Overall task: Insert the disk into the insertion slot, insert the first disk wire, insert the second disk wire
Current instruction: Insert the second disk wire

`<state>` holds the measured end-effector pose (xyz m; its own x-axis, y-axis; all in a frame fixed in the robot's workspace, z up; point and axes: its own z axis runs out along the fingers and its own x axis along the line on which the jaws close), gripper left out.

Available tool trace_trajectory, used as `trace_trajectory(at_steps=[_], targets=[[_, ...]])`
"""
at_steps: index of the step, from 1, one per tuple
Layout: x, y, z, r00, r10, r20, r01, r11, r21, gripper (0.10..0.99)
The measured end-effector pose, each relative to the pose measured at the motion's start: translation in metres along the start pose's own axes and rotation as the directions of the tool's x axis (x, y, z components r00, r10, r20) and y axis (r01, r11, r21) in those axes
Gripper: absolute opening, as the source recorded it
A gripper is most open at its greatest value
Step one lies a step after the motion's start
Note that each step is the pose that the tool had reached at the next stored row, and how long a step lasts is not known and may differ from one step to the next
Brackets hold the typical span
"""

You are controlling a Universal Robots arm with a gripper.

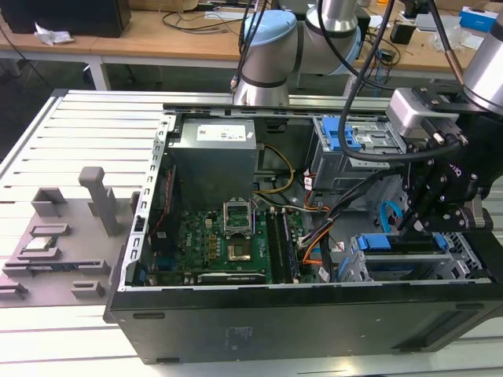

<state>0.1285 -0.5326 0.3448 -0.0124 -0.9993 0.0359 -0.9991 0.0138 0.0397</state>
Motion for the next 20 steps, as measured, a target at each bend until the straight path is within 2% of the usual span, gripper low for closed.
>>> trace_trajectory(at_steps=[7, 12, 15, 18, 20], targets=[[0.0018, 0.0, 0.0, 1.0, -0.003, -0.0003, 0.003, 1.0, 0.0, 0.161], [0.0014, 0.0, 0.0008, 0.9998, -0.018, 0.0039, 0.018, 0.9998, 0.001, 0.161], [0.0014, 0.0001, -0.0033, 0.9998, -0.019, 0.0039, 0.019, 0.9998, 0.001, 0.161], [0.0014, -0.0001, -0.0007, 0.9997, -0.019, 0.0136, 0.019, 0.9998, 0.001, 0.161], [0.0013, -0.0009, 0.0006, 0.9997, -0.02, 0.0138, 0.02, 0.9998, 0.001, 0.161]])
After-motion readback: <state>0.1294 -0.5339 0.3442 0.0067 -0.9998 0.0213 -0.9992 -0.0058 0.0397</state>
